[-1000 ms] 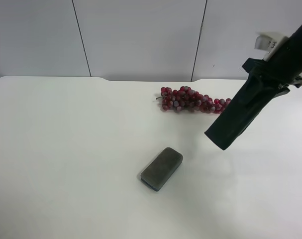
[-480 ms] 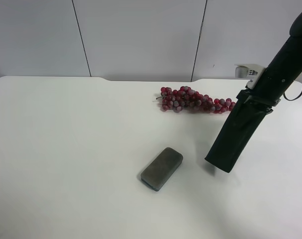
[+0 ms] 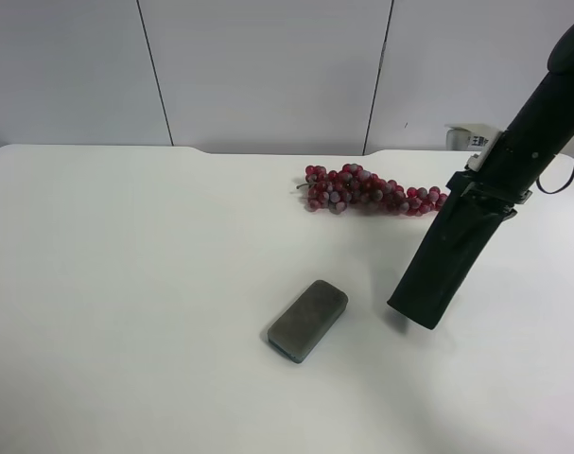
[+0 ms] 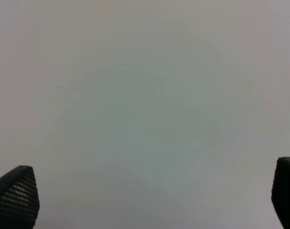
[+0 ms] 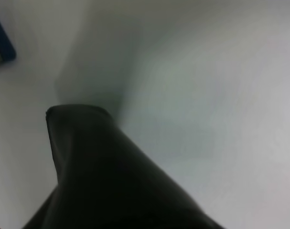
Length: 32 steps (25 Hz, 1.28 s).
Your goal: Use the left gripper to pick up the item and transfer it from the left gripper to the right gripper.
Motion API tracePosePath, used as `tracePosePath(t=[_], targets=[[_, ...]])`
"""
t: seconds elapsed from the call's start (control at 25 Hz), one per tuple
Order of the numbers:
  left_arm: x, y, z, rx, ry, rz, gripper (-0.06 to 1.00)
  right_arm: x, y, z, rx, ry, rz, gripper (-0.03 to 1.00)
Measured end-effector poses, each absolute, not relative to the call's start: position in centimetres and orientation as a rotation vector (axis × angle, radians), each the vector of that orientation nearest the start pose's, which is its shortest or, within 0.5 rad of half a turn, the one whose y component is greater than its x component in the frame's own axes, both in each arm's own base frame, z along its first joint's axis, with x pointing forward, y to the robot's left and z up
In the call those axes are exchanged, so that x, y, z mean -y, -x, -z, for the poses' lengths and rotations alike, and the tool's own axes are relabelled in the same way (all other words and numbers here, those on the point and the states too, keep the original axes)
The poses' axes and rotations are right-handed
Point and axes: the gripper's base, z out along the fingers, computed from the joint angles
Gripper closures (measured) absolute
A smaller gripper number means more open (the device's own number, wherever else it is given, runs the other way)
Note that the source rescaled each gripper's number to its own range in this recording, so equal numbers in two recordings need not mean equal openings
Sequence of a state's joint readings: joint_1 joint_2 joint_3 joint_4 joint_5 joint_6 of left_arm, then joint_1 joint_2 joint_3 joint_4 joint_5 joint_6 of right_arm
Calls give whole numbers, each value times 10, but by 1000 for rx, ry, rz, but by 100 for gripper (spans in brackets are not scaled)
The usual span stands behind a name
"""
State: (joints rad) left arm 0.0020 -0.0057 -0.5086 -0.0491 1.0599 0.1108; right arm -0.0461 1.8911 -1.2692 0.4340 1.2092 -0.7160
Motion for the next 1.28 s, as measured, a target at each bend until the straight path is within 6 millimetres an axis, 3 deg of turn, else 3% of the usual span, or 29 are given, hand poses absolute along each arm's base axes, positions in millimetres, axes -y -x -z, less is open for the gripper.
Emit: tracePosePath(t=[0.08, 0.16, 0.28, 0.36, 0.4, 0.56, 0.88, 1.12, 1.28], targets=[[4, 7, -280, -2025, -113, -13, -4, -20, -342, -187, -3005, 707, -667, 97], [4, 7, -280, -2025, -113, -13, -4, -20, -342, -187, -3024, 656, -668, 85], [4, 7, -280, -2025, -113, -13, -4, -19, -342, -187, -3062, 562, -659, 28], [4, 7, -280, -2025, -113, -13, -4, -18, -342, -187, -3084, 518, -644, 9], [4, 7, -280, -2025, -113, -13, -4, -18, -342, -186, -3091, 505, -639, 4], [4, 7, -280, -2025, -113, -13, -4, -18, -341, -186, -3099, 492, -630, -2], [4, 7, -280, -2025, -114, -13, -4, -13, -339, -194, -3096, 527, -542, -3], [4, 7, -280, -2024, -114, -13, -4, -13, -332, -224, -3021, 492, -481, -3], [4, 7, -280, -2024, -114, -13, -5, -13, -319, -260, -2922, 484, -421, -3]])
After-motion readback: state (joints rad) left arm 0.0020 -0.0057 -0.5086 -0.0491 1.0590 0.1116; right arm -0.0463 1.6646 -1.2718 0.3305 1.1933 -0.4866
